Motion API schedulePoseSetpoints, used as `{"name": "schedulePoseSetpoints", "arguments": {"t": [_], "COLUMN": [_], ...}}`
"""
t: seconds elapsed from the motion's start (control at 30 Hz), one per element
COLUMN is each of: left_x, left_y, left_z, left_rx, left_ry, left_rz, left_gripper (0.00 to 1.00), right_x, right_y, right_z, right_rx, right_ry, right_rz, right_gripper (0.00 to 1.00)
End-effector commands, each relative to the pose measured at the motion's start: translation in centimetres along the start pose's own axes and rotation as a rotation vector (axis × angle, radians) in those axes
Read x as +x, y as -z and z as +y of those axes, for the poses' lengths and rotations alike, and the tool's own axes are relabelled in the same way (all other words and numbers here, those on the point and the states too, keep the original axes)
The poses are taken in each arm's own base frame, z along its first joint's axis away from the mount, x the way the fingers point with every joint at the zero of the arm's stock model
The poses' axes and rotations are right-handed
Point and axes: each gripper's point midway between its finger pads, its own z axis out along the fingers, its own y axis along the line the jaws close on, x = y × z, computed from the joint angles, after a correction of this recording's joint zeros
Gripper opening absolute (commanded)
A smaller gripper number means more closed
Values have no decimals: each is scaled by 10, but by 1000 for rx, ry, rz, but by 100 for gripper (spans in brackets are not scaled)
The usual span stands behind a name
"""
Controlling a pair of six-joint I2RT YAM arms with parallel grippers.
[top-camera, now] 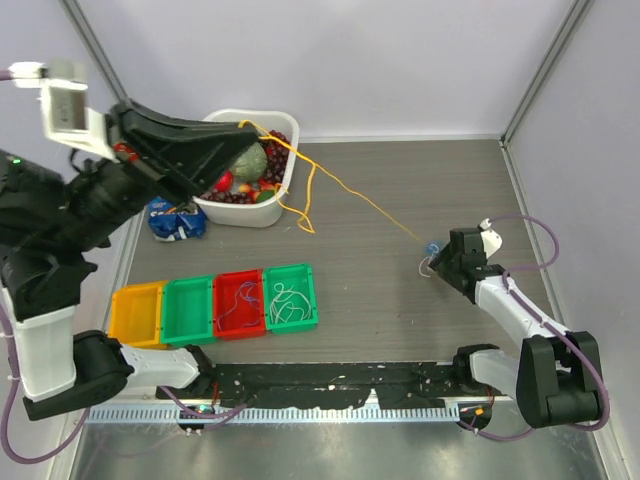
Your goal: Untangle the cables
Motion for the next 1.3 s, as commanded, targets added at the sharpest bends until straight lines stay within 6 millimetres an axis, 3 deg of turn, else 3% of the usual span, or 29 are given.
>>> {"name": "schedulePoseSetpoints", "arguments": {"t": [0.0,0.17,0.4,0.63,0.77,0.87,0.97,1.0,1.03,1.07,1.27], "left_x": [-76,-105,-107,-89,-96,-79,-46,-40,-35,-32,-30], "left_y": [41,66,73,57,65,51,21,14,7,2,-11], "left_z": [-15,-13,-9,-3,3,7,6,6,8,8,11], "left_rx": [-14,-69,-100,-103,-149,-135,-73,-64,-62,-57,-57], "left_ry": [-94,-142,-151,-131,-148,-117,-80,-71,-66,-64,-70], "left_rz": [-215,-308,-309,-252,-277,-248,-165,-149,-136,-130,-114], "left_gripper": [0,0,0,0,0,0,0,0,0,0,0], "right_x": [-26,-36,-54,-65,-66,-73,-74,-72,-70,-64,-64], "right_y": [-3,-5,-6,-9,-13,-6,14,23,30,38,60], "right_z": [-12,-27,-47,-64,-73,-55,-11,4,21,30,51], "right_rx": [52,91,147,198,186,116,-4,-40,-82,-97,-164], "right_ry": [-52,-93,-125,-152,-207,-104,20,73,116,160,236], "right_rz": [-51,-62,-94,-104,-70,-87,-149,-169,-176,-180,-206], "right_gripper": [56,60,61,64,66,64,66,68,78,78,83]}}
